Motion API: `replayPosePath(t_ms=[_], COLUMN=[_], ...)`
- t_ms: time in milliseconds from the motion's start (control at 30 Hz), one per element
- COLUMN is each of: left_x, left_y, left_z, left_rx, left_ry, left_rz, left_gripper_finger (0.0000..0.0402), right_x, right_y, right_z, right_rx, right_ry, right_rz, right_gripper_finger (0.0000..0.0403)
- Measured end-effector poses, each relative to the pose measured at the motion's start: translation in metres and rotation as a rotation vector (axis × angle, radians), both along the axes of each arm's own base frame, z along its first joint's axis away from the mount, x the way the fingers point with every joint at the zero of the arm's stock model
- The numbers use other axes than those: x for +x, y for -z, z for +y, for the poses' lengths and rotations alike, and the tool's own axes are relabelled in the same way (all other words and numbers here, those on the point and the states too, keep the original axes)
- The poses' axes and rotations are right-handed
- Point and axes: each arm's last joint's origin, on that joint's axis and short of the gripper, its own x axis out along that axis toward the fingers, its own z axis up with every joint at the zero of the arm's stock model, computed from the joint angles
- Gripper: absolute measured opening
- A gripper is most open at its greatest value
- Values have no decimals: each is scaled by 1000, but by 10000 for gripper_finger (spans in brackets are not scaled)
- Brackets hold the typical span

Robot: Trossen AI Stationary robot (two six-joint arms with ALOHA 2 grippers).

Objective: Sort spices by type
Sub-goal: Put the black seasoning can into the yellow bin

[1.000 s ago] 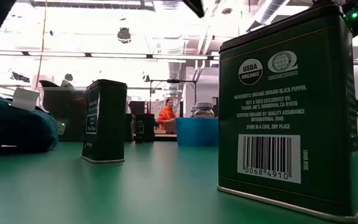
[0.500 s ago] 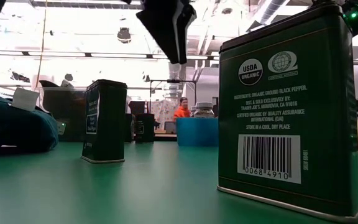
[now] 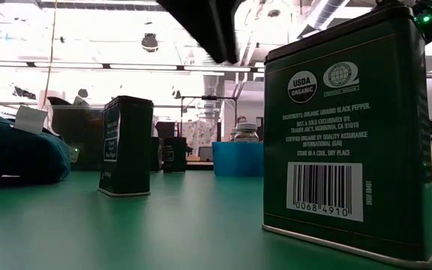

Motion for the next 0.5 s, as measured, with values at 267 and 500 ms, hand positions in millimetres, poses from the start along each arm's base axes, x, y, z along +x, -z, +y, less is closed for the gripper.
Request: replayPosePath(t_ms=[267, 500], left_x=[3, 4], left_y=[-3, 5], left_z=[-8, -12], left_rx=[5, 3], left_ry=[64, 72], left_rz=[-50, -63], left_gripper_finger=[181, 181], right_x=[0, 0], right_y=[0, 0], right_z=[0, 0], right_rx=[0, 0], right_ry=[0, 0], right_rz=[0, 1], right_gripper_finger=[249, 249])
